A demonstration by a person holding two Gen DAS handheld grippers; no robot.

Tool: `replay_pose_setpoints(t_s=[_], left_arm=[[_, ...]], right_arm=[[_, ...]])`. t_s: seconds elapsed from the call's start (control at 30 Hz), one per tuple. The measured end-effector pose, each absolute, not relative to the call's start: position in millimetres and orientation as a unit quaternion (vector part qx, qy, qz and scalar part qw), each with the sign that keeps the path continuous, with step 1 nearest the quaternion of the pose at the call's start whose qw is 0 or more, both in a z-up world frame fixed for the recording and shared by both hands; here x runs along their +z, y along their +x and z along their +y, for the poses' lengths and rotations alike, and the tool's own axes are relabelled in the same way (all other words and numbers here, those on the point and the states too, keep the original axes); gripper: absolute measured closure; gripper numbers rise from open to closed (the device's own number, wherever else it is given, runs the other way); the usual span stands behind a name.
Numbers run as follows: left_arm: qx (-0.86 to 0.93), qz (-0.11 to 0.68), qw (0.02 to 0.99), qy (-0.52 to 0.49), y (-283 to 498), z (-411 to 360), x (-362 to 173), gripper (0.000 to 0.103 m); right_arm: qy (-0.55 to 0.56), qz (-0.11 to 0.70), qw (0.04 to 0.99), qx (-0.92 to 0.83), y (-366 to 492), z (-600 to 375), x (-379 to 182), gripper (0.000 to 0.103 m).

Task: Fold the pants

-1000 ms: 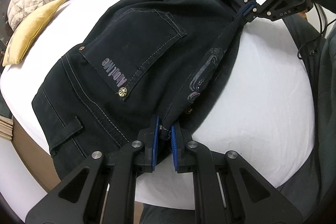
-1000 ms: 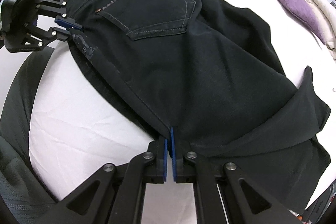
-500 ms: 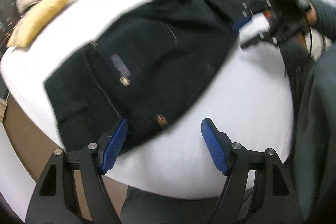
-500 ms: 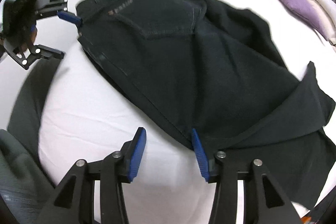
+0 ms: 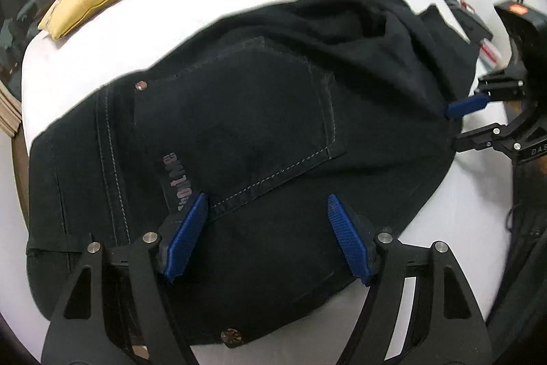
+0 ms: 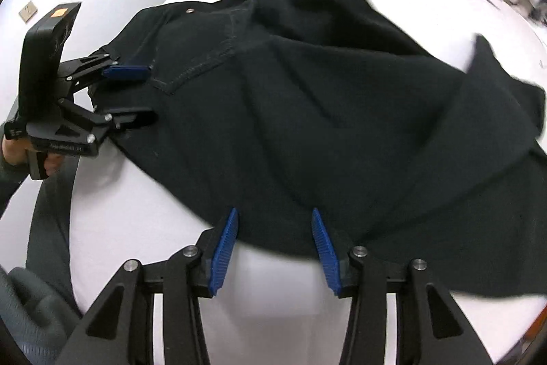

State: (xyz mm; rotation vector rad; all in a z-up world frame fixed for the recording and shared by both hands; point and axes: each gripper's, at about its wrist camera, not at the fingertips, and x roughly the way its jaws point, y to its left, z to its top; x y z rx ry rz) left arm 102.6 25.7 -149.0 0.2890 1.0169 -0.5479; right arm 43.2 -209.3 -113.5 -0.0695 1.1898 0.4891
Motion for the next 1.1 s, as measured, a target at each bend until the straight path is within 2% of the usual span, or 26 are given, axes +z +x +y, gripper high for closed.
replay_pose_setpoints(t_s=[0.13, 0.27, 0.33, 0.47, 0.6, 0.7, 0.9, 1.1], left_arm=[[-0.268, 0.445, 0.846, 0.120, 107.0, 12.8, -123.8, 0.031], [-0.251, 0.478, 0.832, 0.130, 128.1, -10.4, -146.8, 0.031], [-0.240, 0.490, 0.827, 0.136, 131.0, -14.3, -160.1, 0.031], [-0.233, 0.485, 0.833, 0.130, 129.0, -14.7, -161.8, 0.030], [-0.219, 0.486, 0.837, 0.125, 125.4, -17.6, -167.3, 0.027], [-0.209, 0.486, 0.840, 0.123, 127.4, -22.0, -168.5, 0.025], [-0.207, 0.487, 0.841, 0.112, 128.6, -24.4, -172.8, 0.025], [-0.204, 0.484, 0.844, 0.108, 125.7, -19.8, -171.2, 0.025]], right_arm=[[0.018, 0.512, 0.827, 0.233, 52.3, -222.1, -85.6, 0.055], [-0.014, 0.538, 0.815, 0.217, 66.5, -213.8, -113.0, 0.035], [-0.030, 0.569, 0.797, 0.203, 65.1, -212.8, -132.1, 0.036], [-0.002, 0.545, 0.818, 0.185, 68.8, -244.0, -99.4, 0.038], [0.058, 0.511, 0.850, 0.113, 131.3, -297.5, -52.3, 0.037], [0.031, 0.510, 0.858, 0.045, 194.7, -310.9, -42.2, 0.037], [-0.020, 0.566, 0.824, -0.017, 292.0, -303.8, -85.9, 0.037], [-0.032, 0.602, 0.795, -0.066, 334.6, -298.9, -118.9, 0.037]])
